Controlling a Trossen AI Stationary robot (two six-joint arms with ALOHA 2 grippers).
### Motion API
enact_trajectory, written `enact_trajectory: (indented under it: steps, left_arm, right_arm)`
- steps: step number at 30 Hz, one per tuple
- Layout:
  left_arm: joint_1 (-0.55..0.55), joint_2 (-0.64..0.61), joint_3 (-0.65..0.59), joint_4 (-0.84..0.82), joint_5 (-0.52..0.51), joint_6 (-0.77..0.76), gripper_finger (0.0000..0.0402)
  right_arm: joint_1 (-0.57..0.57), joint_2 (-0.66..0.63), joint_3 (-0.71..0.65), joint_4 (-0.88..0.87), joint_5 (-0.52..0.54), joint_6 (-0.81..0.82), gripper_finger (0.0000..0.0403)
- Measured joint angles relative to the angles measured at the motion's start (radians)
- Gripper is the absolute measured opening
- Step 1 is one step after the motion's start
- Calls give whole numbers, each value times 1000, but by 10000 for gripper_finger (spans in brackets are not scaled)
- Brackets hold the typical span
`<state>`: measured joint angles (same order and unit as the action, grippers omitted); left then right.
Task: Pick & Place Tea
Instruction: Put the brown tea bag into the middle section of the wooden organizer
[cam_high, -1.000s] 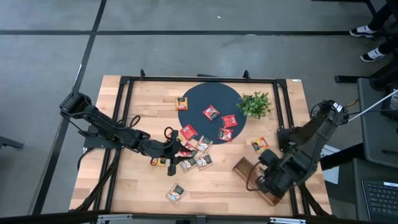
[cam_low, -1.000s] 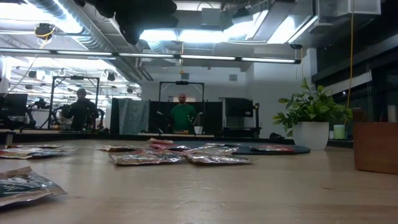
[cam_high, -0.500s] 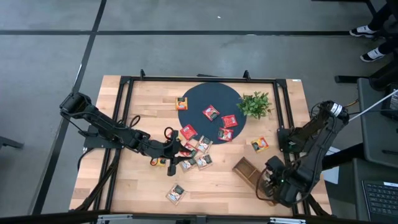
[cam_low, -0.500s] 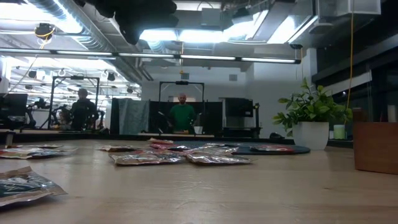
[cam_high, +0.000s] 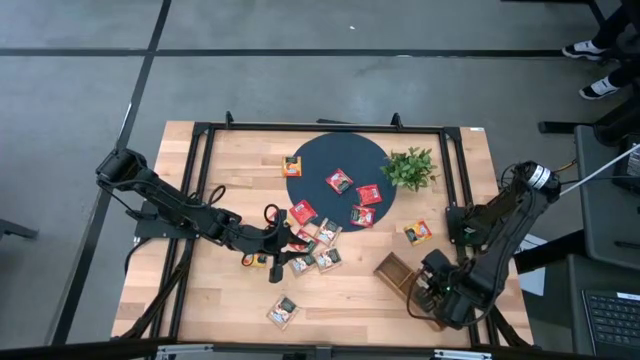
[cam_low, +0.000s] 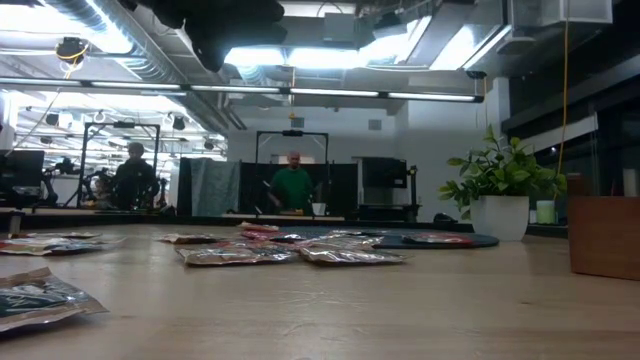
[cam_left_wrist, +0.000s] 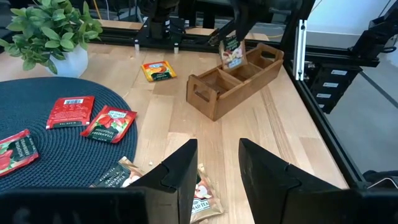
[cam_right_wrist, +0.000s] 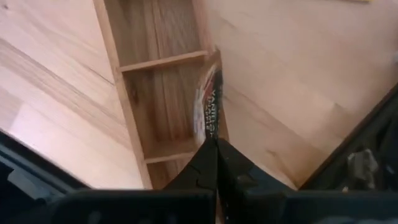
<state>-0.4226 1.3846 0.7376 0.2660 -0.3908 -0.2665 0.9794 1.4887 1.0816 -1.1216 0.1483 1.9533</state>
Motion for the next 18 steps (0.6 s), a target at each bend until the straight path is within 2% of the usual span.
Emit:
enact_trajectory:
  steps: [9, 13, 18]
  left_arm:
    - [0, 0, 0, 0, 0, 0, 114]
    - [0, 0, 0, 0, -3, 0, 114]
    - [0, 0, 0, 0, -11, 0, 114]
  right_arm:
    - [0, 0, -47, 38, 94, -1, 15]
    - [-1, 0, -47, 38, 95, 6, 44]
    - [-2, 0, -47, 35, 95, 29, 101]
